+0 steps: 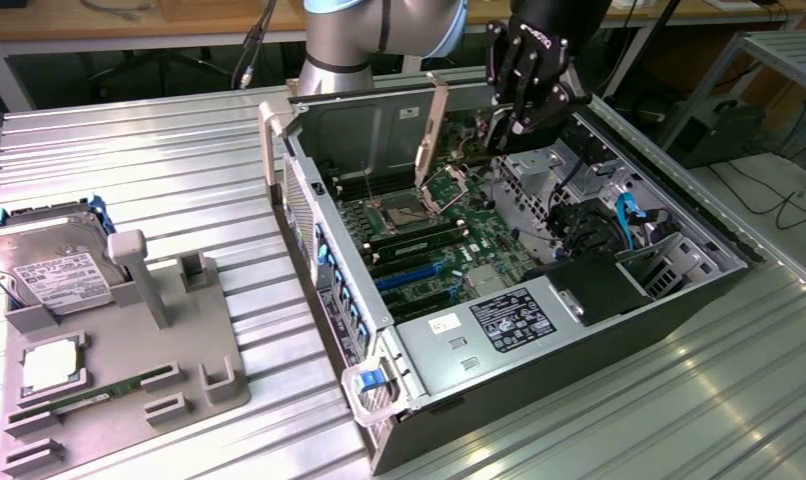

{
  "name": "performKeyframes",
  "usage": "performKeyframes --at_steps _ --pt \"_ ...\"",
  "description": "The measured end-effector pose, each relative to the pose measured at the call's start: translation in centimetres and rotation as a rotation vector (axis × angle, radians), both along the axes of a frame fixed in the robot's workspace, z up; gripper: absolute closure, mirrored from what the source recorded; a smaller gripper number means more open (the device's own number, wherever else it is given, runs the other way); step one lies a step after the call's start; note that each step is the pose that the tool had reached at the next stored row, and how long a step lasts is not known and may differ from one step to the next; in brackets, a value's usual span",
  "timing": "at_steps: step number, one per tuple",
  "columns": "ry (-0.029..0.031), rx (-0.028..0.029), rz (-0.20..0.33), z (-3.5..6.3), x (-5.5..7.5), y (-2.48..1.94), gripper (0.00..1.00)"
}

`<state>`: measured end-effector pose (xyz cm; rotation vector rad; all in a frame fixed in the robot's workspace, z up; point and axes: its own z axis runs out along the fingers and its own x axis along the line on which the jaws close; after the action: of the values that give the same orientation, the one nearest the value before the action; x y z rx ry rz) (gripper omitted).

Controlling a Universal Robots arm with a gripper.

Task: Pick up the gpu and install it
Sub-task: 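Insert the gpu into the slot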

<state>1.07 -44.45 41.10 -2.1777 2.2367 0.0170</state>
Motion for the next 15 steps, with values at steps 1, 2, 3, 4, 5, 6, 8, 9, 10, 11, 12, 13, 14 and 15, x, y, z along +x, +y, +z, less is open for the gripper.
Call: performKeyframes --at_steps 1,2,3,4,5,6,8,9,10,11,12,13,14,15 --pt "-0.0005 0.0002 0.003 -0.07 0.0 0.01 0.72" --pt "-0.001 0.0007 0.004 -0.16 -0.1 0.01 0.72" --pt "-0.0014 0.0012 0.005 -0.28 -0.1 0.01 0.72" --pt "-0.0017 0.0012 0.007 -0.44 -0.1 0.01 0.72" --pt "-0.0018 0.0012 0.008 -0.57 -0.1 0.01 0.72" --pt "-0.0018 0.0013 0.008 -0.76 -0.1 0.01 0.72" --pt "-0.0018 0.0012 0.007 -1.13 -0.1 0.03 0.72" --pt "-0.0017 0.0012 0.006 -1.3 -0.2 0.04 0.72" --pt "-0.0018 0.0011 0.006 -1.5 -0.3 0.04 0.72" --pt "-0.0018 0.0012 0.006 -1.68 -0.4 0.04 0.72" --pt "-0.0018 0.0012 0.006 -1.84 -0.6 0.04 0.72" --pt "-0.0018 0.0012 0.006 -1.92 -0.7 0.04 0.72" --pt "-0.0018 0.0014 0.006 -1.98 -0.9 0.05 0.72" --pt "-0.0018 0.0014 0.006 -2.02 -1.0 0.04 0.72"
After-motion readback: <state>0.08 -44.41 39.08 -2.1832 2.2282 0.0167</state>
